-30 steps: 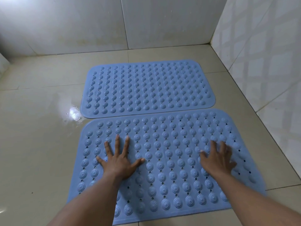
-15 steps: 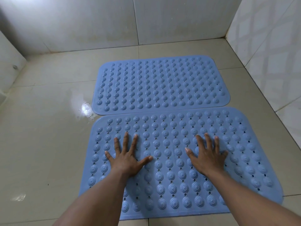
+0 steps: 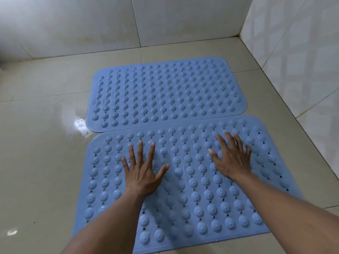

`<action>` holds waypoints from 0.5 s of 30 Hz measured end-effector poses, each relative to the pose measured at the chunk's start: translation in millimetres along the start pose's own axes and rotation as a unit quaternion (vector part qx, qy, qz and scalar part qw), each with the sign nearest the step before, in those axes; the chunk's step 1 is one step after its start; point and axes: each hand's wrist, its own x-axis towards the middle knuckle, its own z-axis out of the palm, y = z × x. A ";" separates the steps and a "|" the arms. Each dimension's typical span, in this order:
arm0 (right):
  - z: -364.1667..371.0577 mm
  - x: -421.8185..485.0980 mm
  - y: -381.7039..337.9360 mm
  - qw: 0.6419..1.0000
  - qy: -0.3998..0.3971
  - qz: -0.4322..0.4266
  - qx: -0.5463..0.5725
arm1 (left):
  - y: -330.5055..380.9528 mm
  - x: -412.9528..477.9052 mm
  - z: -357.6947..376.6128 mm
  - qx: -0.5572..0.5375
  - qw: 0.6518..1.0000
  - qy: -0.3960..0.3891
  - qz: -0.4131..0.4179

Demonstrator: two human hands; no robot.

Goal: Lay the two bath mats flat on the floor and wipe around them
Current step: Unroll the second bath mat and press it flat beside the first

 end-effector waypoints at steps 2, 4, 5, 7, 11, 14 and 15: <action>-7.3 18.9 15.9 1.000 0.010 -0.005 -0.008 | 27.5 14.6 -3.0 -0.008 1.000 0.010 0.018; -14.3 39.3 32.7 0.999 0.018 -0.020 -0.023 | 61.5 32.5 -5.9 -0.018 0.999 0.020 0.040; -17.0 49.3 41.0 0.999 0.017 -0.028 -0.032 | 79.6 42.5 -7.0 -0.023 0.998 0.025 0.053; -19.7 67.5 55.7 0.999 0.007 -0.036 -0.035 | 114.9 62.0 -6.4 -0.033 0.996 0.035 0.076; -4.5 79.7 68.3 0.998 0.014 -0.057 -0.031 | 161.1 84.0 17.0 -0.029 0.994 0.024 0.106; 13.4 73.0 68.6 0.994 0.084 -0.066 -0.022 | 164.8 83.9 33.1 -0.014 0.992 0.071 0.105; 14.7 74.2 69.8 0.993 0.091 -0.074 -0.021 | 165.0 84.4 35.2 -0.009 0.991 0.085 0.099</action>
